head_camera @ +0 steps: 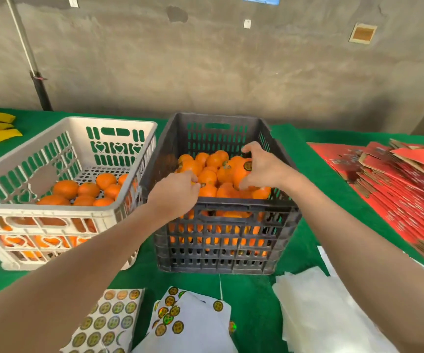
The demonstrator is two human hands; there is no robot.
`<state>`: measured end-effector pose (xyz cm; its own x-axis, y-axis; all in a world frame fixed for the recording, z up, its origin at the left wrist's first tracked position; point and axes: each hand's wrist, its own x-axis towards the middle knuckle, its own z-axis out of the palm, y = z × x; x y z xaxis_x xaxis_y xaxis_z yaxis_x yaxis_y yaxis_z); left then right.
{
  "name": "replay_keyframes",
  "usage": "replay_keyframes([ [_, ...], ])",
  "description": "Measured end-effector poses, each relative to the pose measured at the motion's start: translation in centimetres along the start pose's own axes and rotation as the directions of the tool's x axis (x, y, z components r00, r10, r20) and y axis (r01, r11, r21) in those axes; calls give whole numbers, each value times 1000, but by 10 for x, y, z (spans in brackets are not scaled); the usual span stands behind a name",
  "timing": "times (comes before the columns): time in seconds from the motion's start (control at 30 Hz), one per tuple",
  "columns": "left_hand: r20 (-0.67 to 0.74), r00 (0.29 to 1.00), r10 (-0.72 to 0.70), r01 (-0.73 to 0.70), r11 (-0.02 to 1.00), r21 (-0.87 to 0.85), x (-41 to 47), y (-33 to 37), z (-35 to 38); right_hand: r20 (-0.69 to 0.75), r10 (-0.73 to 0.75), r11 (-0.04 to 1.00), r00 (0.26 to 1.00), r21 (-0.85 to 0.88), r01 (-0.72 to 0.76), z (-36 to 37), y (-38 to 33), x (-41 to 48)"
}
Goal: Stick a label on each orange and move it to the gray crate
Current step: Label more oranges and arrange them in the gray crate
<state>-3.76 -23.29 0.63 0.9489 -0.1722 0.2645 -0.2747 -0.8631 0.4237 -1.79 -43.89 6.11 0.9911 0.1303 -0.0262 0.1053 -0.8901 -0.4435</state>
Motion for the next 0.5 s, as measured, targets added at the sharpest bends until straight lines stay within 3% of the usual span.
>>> replay_keyframes([
  [0.1,-5,1000,6,-5,995,101,-2,2,7,226,150,944,963,-323,-71,5,31,22],
  [0.2,-43,997,68,-64,995,78,-5,1,7,474,226,899,851,-439,6,19,52,38],
  [0.27,-86,982,167,-158,982,101,-10,2,5,512,205,886,834,-460,65,27,62,44],
  [0.4,-130,964,231,-221,971,85,-18,2,3,495,164,871,853,-478,109,27,64,45],
  [0.47,-144,975,166,-166,986,15,-19,4,2,285,63,925,956,-377,51,18,54,35],
  [0.5,-167,974,153,-158,987,-15,-21,4,3,55,-17,969,998,-246,30,16,45,27],
])
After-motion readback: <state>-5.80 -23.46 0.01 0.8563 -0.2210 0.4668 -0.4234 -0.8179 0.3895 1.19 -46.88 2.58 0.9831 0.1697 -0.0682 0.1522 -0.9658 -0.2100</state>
